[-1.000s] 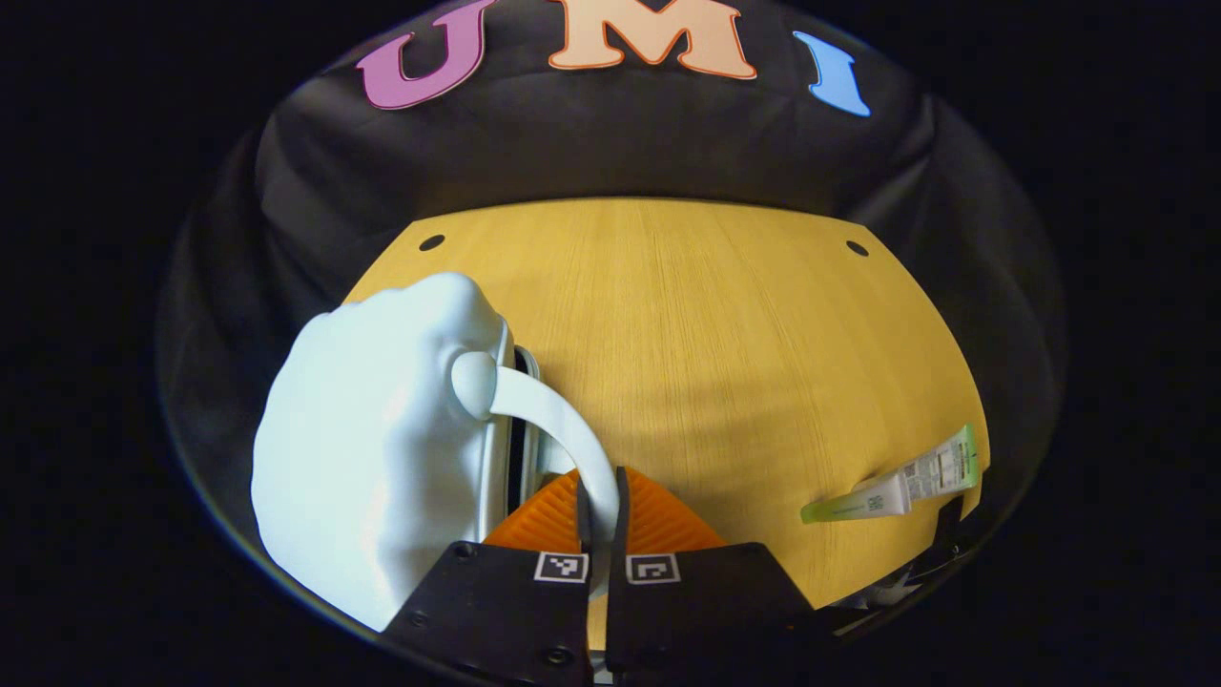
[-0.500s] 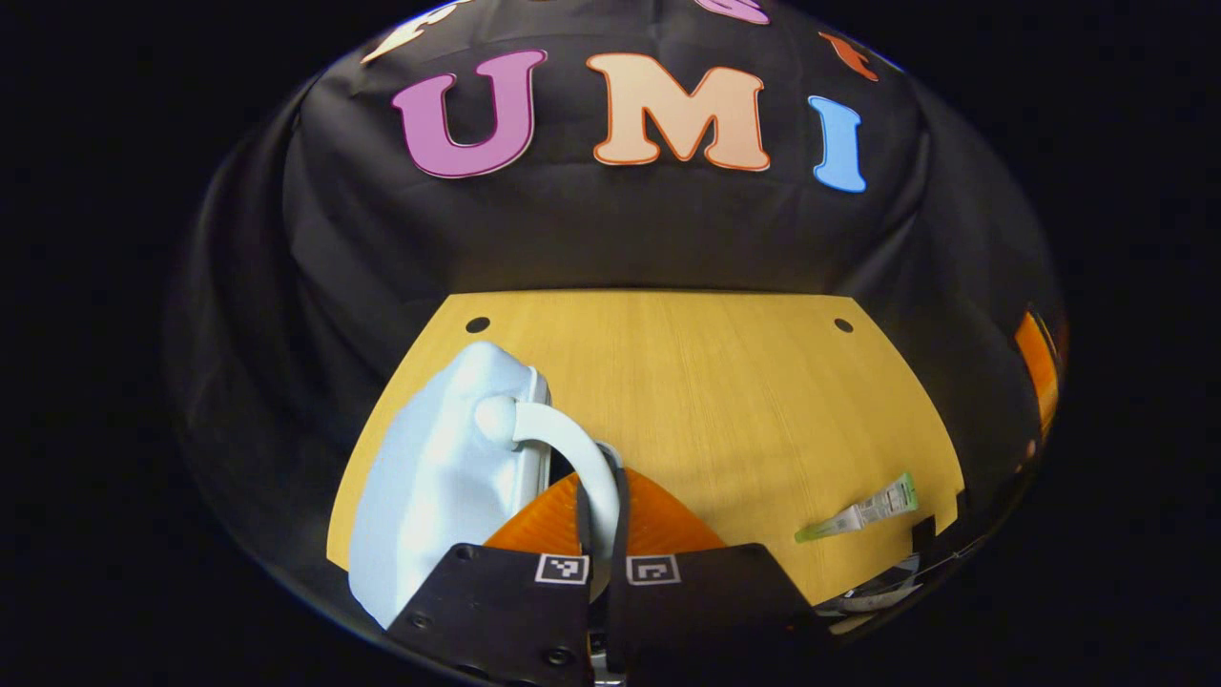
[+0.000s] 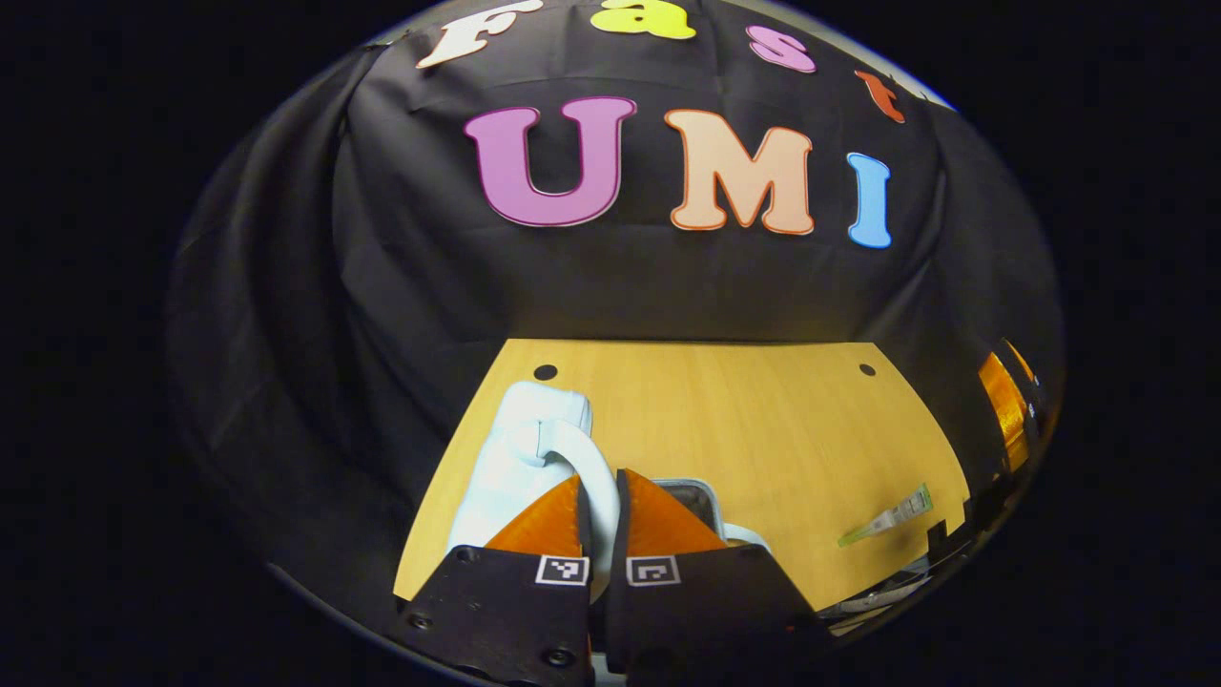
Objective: First open the suitcase, pack the skin care products into it, and then close the suitcase.
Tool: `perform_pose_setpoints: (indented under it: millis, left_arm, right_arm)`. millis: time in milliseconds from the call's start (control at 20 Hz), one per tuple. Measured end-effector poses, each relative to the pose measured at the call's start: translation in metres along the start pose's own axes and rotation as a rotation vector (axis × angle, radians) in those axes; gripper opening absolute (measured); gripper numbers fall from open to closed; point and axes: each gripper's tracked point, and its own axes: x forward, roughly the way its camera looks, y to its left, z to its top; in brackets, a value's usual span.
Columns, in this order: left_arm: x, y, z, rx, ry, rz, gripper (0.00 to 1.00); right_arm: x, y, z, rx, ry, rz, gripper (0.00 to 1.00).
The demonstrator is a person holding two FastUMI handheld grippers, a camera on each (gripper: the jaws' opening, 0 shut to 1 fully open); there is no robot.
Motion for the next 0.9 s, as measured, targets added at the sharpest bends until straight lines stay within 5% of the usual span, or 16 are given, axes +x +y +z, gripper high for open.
perform_pose_setpoints:
  millis: [900]
  left_arm:
    - [0.027,0.232,-0.037,-0.109,-0.047,0.142,0.00]
  right_arm:
    - [0.020,0.089,0.024,-0.083,-0.048,-0.005,0.98]
